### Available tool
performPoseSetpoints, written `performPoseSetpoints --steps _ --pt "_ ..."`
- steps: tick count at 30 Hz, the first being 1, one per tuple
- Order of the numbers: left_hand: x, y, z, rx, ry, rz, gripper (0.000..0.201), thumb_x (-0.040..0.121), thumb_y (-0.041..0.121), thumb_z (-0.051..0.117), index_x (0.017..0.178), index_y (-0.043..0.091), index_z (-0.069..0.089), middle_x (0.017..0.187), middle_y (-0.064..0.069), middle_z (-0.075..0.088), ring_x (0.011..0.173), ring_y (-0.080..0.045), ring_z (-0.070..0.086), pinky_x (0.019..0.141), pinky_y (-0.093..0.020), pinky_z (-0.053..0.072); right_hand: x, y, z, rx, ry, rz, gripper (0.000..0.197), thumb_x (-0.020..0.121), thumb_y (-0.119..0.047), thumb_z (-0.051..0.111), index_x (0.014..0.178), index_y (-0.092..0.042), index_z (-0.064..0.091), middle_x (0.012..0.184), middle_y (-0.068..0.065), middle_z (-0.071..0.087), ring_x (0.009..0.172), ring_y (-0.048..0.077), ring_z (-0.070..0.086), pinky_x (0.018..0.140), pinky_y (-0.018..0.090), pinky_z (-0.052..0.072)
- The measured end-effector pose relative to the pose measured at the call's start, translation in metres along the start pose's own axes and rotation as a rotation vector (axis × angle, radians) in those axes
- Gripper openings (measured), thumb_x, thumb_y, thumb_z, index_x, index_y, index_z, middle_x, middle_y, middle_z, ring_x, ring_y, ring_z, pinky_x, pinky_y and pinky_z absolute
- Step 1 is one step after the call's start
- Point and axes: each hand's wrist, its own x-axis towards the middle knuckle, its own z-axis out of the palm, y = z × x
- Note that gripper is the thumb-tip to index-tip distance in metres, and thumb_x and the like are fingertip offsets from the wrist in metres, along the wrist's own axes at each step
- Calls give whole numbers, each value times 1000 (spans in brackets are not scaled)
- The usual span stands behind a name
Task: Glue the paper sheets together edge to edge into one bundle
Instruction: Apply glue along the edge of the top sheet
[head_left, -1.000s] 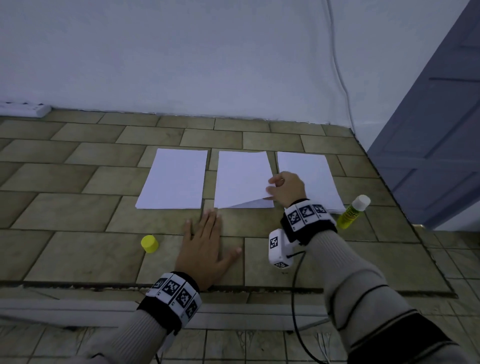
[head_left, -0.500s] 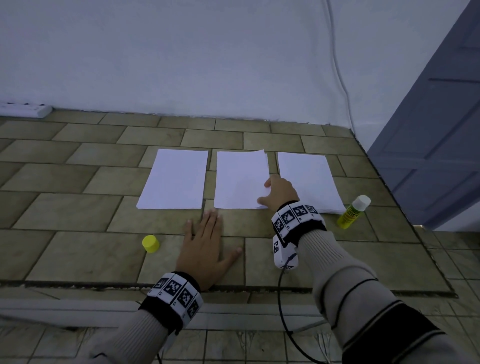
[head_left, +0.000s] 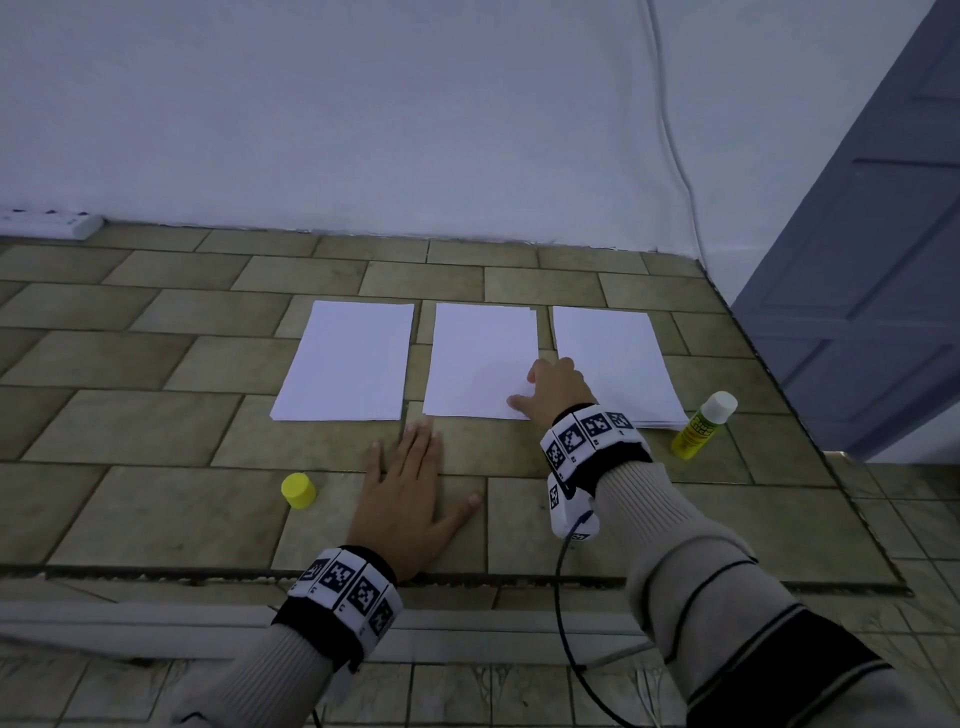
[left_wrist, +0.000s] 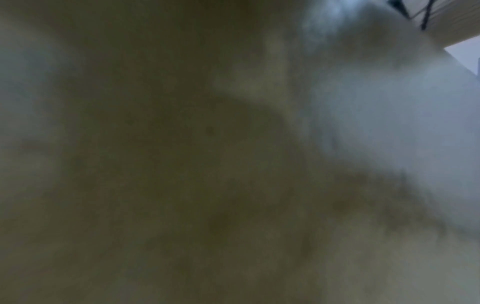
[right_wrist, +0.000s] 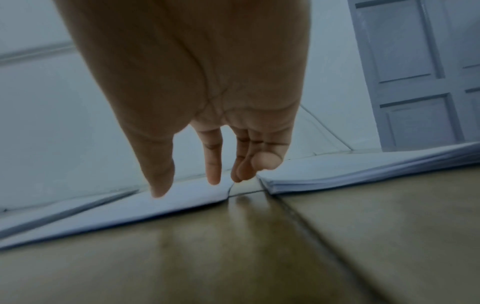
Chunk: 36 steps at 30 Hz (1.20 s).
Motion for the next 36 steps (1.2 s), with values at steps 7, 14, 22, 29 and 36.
performPoseSetpoints --steps 7,14,22,29,36 --pt "-2 9 -55 -430 104 -39 72 91 62 35 150 22 30 159 3 26 148 -13 12 121 -45 11 -44 26 -39 364 492 -256 26 90 -23 61 113 -12 58 112 7 53 100 21 54 83 28 43" --pt "45 -23 -106 -353 201 -303 63 98 45 49 148 10 34 155 -9 34 146 -26 22 117 -46 20 -78 80 -65 442 930 -117 50 80 -16 72 123 -3 49 125 15 51 116 22 44 97 23 32" --pt "87 -57 -77 20 -205 -590 77 90 61 54 143 9 34 154 -18 27 143 -38 19 114 -56 18 -83 122 -51 689 622 367 78 76 -20 79 137 0 34 129 17 53 116 31 53 87 35 41" --pt "85 -63 -74 71 -148 -501 55 89 56 58 117 9 54 112 -14 60 101 -32 59 89 -43 49 -83 131 -39 610 514 380 41 87 -17 67 119 3 51 117 20 60 106 33 55 78 32 36" --pt "78 -61 -80 21 43 -479 48 96 48 52 127 12 54 121 -12 62 106 -30 59 78 -35 42 -87 128 -40 563 523 356 38 89 -16 65 119 4 52 117 20 60 107 33 55 78 29 34"
